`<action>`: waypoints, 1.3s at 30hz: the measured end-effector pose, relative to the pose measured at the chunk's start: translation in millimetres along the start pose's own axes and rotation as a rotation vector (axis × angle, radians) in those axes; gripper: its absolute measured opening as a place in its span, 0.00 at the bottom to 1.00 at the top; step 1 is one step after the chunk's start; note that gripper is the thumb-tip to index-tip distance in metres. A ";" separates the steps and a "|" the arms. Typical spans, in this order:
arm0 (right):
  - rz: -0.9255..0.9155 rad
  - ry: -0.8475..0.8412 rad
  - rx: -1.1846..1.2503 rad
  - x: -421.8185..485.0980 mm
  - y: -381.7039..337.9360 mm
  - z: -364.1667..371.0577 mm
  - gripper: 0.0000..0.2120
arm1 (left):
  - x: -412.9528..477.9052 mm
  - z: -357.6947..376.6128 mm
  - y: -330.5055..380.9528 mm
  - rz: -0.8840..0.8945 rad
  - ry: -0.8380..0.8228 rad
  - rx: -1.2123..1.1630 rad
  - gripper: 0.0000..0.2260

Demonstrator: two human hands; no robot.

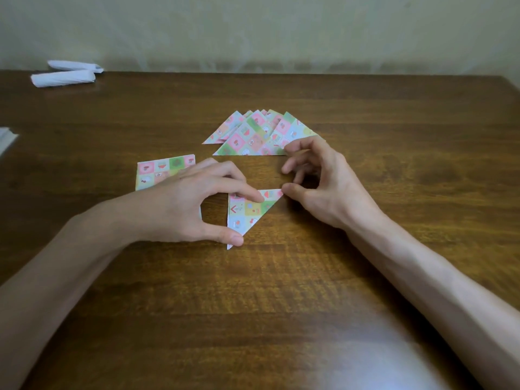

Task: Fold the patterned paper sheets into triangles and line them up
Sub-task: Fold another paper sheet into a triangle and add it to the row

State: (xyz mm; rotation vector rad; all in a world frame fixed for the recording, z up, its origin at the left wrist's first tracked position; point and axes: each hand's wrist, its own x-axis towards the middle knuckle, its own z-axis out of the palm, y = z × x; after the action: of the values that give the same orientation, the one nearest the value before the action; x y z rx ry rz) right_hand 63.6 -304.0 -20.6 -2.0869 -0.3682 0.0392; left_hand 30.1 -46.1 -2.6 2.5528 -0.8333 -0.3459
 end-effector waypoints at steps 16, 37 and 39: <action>0.049 0.083 0.016 2.7 3.6 10.1 0.25 | 0.0 -2.1 3.5 0.014 0.003 0.001 0.27; -0.153 -0.007 -0.345 -15.5 -0.3 12.9 0.23 | 2.7 3.7 3.3 -0.146 0.260 0.002 0.27; -0.155 -0.025 -0.335 -16.0 0.3 12.7 0.21 | 2.3 3.1 2.5 -0.154 0.257 0.049 0.29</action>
State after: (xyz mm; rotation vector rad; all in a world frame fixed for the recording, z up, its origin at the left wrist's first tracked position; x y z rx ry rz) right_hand 46.2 -298.0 -29.4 -2.3815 -0.5838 -0.0945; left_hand 29.5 -50.4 -4.4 2.6410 -0.5586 -0.0399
